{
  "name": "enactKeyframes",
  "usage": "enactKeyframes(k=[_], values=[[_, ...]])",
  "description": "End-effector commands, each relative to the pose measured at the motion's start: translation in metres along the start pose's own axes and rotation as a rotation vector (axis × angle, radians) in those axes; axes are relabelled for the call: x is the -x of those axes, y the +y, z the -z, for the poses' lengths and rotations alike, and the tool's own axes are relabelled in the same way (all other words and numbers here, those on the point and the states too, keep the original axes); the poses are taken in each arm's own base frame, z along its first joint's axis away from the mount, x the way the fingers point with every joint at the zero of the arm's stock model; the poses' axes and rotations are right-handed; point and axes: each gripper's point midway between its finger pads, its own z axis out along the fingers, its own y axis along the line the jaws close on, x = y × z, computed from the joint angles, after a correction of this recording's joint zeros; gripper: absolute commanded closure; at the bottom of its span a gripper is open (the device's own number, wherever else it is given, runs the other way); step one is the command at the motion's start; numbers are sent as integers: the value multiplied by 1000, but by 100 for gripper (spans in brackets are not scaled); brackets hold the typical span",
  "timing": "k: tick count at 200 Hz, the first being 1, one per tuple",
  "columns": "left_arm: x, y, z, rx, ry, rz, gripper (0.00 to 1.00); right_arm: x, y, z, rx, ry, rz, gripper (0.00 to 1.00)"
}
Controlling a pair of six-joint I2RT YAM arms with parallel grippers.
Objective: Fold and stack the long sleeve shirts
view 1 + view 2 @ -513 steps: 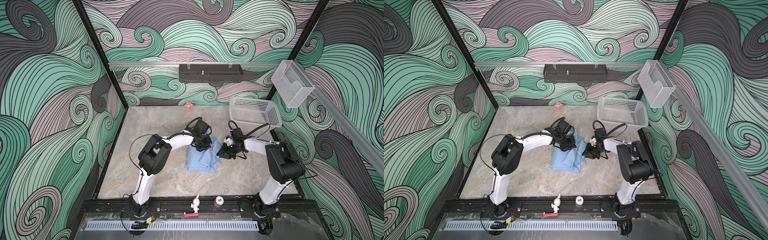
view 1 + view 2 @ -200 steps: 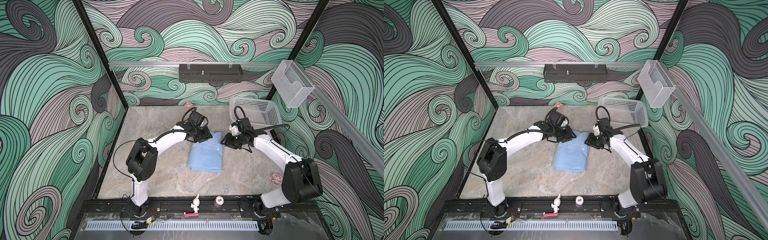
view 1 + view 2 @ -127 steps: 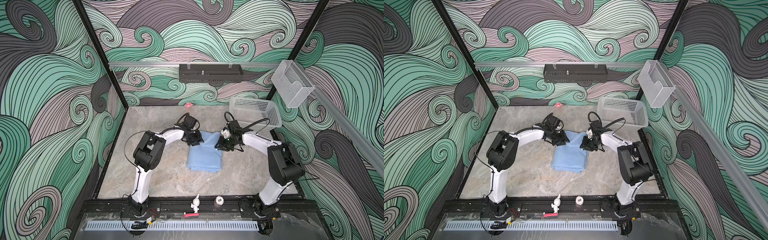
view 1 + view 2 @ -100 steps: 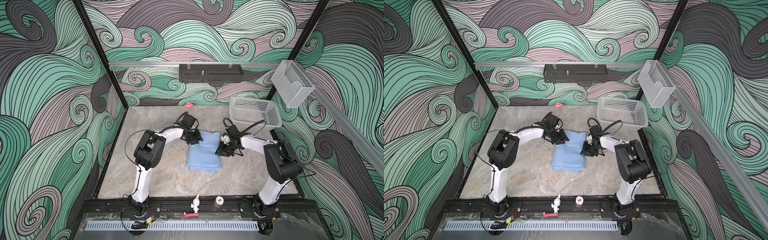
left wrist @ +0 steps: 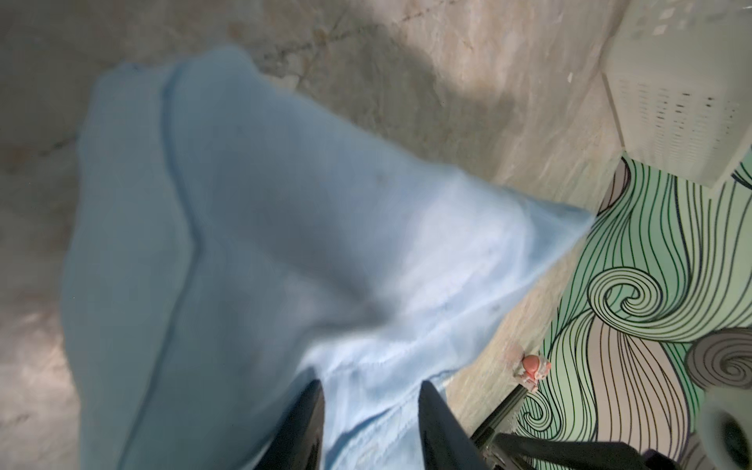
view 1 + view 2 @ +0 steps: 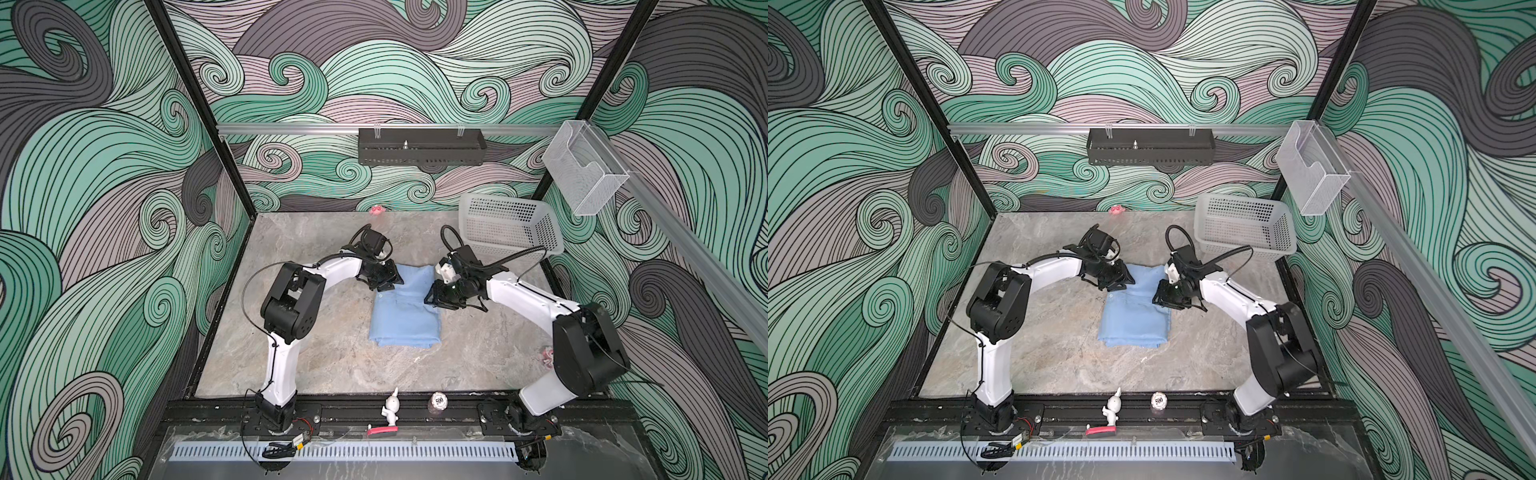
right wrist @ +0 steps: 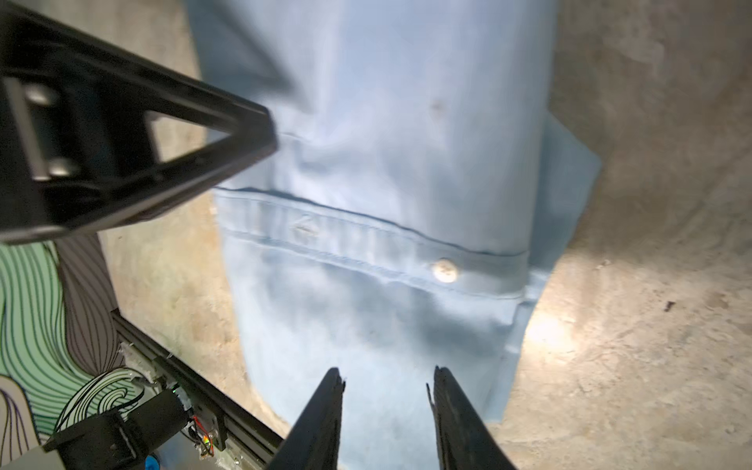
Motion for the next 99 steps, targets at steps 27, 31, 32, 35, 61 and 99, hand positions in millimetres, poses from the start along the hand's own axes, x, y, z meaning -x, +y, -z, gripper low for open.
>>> enactKeyframes(k=[27, 31, 32, 35, 61, 99], values=[[-8, 34, -7, -11, 43, 113, 63, -61, 8, -33, 41, 150, -61, 67], [-7, 38, -8, -7, 42, 125, 63, -66, 4, -37, 34, 162, -68, 68], [-8, 39, -8, -5, 42, 128, 63, -67, 3, -38, 31, 167, -71, 68], [-8, 43, -8, 0, 44, 136, 63, -70, -1, -40, 25, 175, -75, 68], [-12, 77, -6, 52, 53, 204, 64, -88, -37, -59, -68, 236, -112, 69], [-34, 112, 4, 85, 78, 261, 65, -88, -52, -73, -107, 265, -108, 71]])
